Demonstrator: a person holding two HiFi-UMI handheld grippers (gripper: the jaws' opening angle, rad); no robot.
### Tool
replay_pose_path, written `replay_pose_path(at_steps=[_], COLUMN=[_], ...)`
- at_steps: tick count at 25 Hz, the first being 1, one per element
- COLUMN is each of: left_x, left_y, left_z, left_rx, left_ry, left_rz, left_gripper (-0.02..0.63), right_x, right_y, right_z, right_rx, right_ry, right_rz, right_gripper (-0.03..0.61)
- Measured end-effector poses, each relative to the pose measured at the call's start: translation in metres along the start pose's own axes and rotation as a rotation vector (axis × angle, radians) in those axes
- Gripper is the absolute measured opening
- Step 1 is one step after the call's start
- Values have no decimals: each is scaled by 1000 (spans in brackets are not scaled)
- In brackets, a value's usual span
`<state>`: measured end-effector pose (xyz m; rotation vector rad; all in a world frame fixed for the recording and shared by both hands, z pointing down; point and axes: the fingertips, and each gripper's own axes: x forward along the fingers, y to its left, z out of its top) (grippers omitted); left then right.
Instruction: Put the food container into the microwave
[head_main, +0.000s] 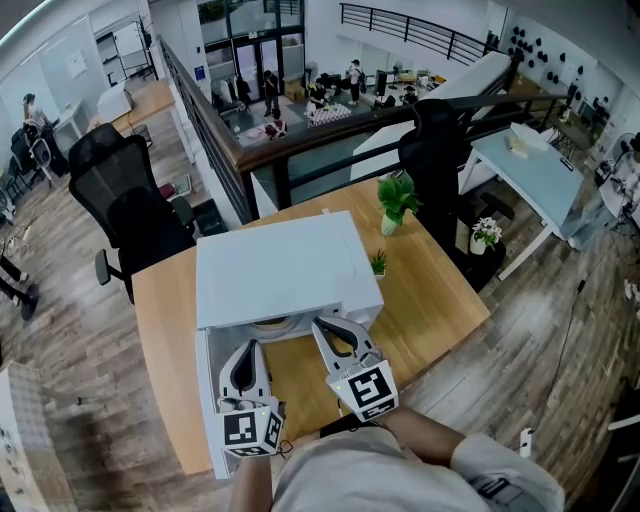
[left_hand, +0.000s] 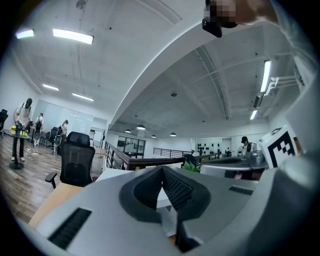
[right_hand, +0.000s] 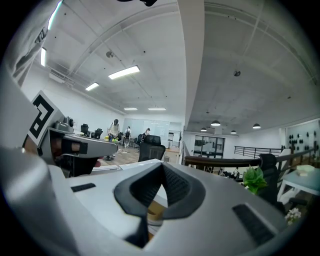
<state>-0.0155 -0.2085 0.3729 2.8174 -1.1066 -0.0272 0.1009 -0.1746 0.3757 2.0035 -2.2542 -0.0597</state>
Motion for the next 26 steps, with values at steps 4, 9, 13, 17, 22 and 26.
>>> replay_pose_path(at_steps=[4, 9, 13, 17, 22, 26], left_x=[2, 4, 6, 9, 10, 11], left_y=[-1, -3, -5, -4, -4, -5], left_z=[0, 0, -4, -4, -4, -5], left_rx=[0, -3, -5, -4, -2, -3], left_ry=[3, 5, 10, 12, 15, 12], left_rz=[-5, -9, -11, -14, -13, -13], left_gripper=[12, 12, 12, 12, 12, 12], right_x=[0, 0, 1, 3, 4, 5], right_y=[-2, -5, -7, -7, -7, -8], right_z=[2, 0, -4, -3, -3, -5], right_rx=[-12, -4, 2, -7, -5, 0], right_ry=[9, 11, 12, 24, 23, 18], right_rz=[-2, -4, -4, 3, 9, 9], right_gripper=[3, 3, 3, 3, 3, 3])
